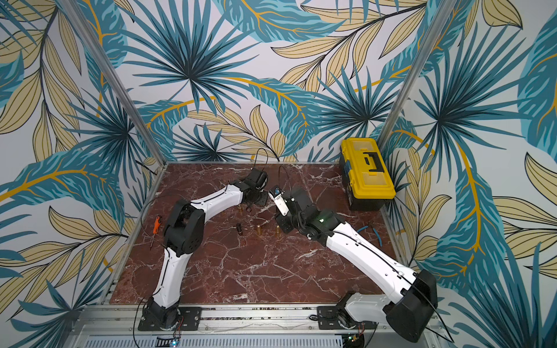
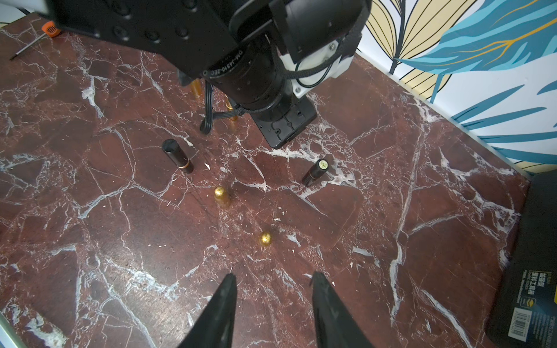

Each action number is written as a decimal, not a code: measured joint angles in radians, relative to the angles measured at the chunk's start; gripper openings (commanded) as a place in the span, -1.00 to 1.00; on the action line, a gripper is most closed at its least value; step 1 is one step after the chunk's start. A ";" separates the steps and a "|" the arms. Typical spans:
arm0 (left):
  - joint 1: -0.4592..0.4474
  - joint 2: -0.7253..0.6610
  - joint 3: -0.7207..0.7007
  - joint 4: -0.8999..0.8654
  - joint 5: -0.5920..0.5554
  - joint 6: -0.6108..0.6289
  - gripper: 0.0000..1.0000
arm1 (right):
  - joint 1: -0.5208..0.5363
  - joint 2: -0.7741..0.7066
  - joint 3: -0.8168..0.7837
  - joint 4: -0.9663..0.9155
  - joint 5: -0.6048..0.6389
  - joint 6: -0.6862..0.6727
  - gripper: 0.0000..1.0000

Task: Open the lipstick cap
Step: Place the lipstick at the center of the board.

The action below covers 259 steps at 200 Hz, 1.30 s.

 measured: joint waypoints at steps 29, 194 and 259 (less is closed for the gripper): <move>-0.003 -0.005 -0.013 0.010 0.000 -0.001 -0.53 | 0.000 0.005 0.000 0.000 0.000 0.000 -0.14; -0.004 -0.018 -0.034 -0.019 0.029 -0.014 0.00 | 0.000 0.022 0.000 0.000 0.000 0.000 -0.13; -0.004 -0.235 -0.029 -0.032 0.132 -0.051 0.08 | 0.000 -0.030 0.000 0.000 0.001 0.000 -0.13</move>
